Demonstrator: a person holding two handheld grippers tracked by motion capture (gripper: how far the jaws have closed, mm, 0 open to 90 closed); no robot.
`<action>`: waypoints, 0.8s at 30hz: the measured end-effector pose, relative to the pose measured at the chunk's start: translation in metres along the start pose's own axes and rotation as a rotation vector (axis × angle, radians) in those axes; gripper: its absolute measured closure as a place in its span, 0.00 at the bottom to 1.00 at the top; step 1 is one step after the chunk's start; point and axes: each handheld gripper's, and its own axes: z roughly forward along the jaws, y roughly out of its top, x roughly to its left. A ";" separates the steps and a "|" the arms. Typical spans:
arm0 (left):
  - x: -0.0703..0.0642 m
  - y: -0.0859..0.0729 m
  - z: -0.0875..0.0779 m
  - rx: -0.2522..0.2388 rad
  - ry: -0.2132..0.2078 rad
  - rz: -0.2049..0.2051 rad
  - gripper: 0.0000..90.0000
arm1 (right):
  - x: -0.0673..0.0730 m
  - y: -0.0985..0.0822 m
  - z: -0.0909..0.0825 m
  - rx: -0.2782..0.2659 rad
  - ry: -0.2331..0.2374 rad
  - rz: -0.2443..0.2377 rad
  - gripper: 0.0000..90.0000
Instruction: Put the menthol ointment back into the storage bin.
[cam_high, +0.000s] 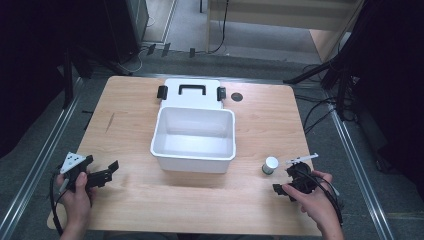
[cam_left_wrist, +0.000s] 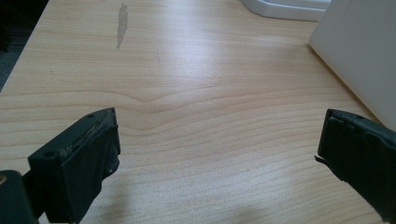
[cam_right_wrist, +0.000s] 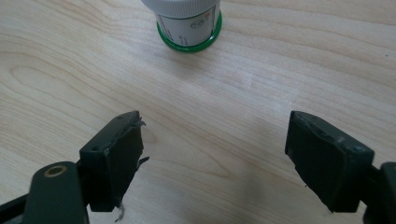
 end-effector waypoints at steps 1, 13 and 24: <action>0.000 0.000 0.000 0.000 0.000 0.003 0.00 | 0.000 0.003 -0.001 0.023 0.003 -0.004 0.20; -0.001 -0.001 -0.001 -0.015 -0.007 0.006 0.00 | 0.015 0.040 -0.009 0.200 -0.028 -0.123 0.17; 0.000 0.000 -0.001 -0.011 -0.017 0.001 0.00 | 0.017 0.066 -0.009 0.250 -0.030 -0.134 0.29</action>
